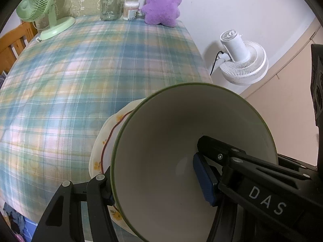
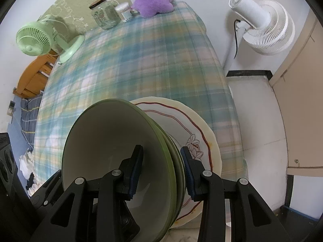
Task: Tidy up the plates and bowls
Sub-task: 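Lower the nested bowls onto the plate stack and open both tools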
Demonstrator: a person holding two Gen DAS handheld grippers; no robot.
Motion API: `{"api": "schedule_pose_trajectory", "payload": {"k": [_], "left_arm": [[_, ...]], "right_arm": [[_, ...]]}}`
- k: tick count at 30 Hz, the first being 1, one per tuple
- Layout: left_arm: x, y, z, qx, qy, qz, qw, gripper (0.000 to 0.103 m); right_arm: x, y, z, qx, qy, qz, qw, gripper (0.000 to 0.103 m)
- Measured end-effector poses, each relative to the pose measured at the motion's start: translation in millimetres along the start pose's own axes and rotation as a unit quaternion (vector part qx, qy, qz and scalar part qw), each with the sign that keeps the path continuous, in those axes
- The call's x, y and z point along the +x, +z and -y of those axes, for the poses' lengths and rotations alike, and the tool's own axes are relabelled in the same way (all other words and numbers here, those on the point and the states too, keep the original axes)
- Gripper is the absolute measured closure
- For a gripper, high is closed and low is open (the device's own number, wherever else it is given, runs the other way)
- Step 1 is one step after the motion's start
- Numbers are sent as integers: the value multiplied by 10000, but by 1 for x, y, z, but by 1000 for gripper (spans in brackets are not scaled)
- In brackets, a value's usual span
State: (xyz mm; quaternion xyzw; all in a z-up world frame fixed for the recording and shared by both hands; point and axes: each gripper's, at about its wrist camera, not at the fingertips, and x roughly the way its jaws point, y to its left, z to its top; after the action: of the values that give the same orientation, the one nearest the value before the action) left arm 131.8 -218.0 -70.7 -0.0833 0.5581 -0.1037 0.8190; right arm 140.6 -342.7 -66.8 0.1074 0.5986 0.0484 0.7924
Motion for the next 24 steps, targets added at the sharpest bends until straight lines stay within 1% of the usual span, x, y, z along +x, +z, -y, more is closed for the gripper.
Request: {"api": "schedule_pose_trajectory", "payload": {"k": [5, 10, 15, 16, 17, 18, 19, 20, 21, 24], "left_arm": [[1, 1, 4, 112, 133, 91, 9998, 41], [2, 1, 3, 105, 140, 106, 9998, 40], [0, -1, 0, 121, 224, 107, 9996, 36], [0, -3, -1, 115, 246, 100, 9996, 32], [-1, -4, -2, 111, 297, 87, 9995, 30], [-1, -5, -4, 107, 309, 78, 9994, 29], [-2, -6, -4, 105, 315, 73, 9994, 28], [-4, -7, -5, 114, 339, 88, 9993, 27], [-7, -7, -4, 146, 363, 135, 9991, 26], [-18, -7, -2, 248, 419, 345, 9982, 21]], "right_arm": [[4, 1, 1, -14, 14, 38, 10000, 59], [5, 0, 0, -65, 9, 136, 9999, 59], [6, -2, -2, -118, -34, 161, 9998, 56], [7, -3, -2, -112, -32, 152, 9998, 56], [7, -4, -1, -90, -44, 136, 9999, 53], [7, -5, -1, -75, -74, 125, 9999, 47], [7, -6, 0, -53, -112, 112, 9999, 45], [7, -7, 1, -29, -115, 105, 9999, 40], [6, -8, 2, 7, -118, 113, 9999, 36], [-1, -11, 3, 53, -147, 255, 9996, 29]]}}
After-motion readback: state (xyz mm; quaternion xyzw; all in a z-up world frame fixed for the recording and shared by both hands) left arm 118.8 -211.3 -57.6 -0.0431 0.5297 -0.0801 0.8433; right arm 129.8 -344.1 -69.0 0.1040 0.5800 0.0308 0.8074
